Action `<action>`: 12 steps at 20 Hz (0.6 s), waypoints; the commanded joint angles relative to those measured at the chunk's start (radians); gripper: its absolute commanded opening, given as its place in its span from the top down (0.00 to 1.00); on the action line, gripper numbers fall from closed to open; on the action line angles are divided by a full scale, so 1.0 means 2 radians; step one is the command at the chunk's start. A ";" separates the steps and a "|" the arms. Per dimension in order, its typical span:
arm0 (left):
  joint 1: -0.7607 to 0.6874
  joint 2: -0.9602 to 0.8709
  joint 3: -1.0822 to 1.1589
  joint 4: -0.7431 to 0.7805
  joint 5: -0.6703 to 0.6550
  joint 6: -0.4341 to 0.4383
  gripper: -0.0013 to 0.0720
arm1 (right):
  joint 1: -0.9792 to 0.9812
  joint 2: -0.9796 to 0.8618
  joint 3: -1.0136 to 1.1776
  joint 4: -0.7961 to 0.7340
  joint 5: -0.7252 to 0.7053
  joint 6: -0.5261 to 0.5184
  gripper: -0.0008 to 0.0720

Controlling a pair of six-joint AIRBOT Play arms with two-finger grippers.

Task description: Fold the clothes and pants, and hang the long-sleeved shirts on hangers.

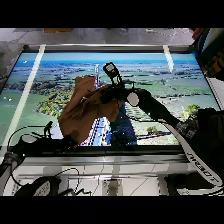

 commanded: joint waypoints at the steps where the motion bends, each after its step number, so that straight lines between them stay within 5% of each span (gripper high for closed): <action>1: -0.041 -0.034 0.003 -0.050 0.095 0.000 0.70 | -0.001 0.001 0.001 -0.005 0.000 -0.002 0.94; 2: -0.038 -0.033 0.010 -0.059 0.107 0.001 0.95 | -0.003 0.003 0.001 -0.015 -0.001 -0.002 0.94; 7: 0.015 -0.033 0.128 -0.058 0.122 0.000 0.97 | -0.060 0.032 0.001 -0.029 -0.039 0.003 0.94; 12: 0.081 -0.038 0.334 -0.058 0.181 -0.008 0.97 | -0.208 0.083 0.001 -0.025 -0.078 0.148 0.94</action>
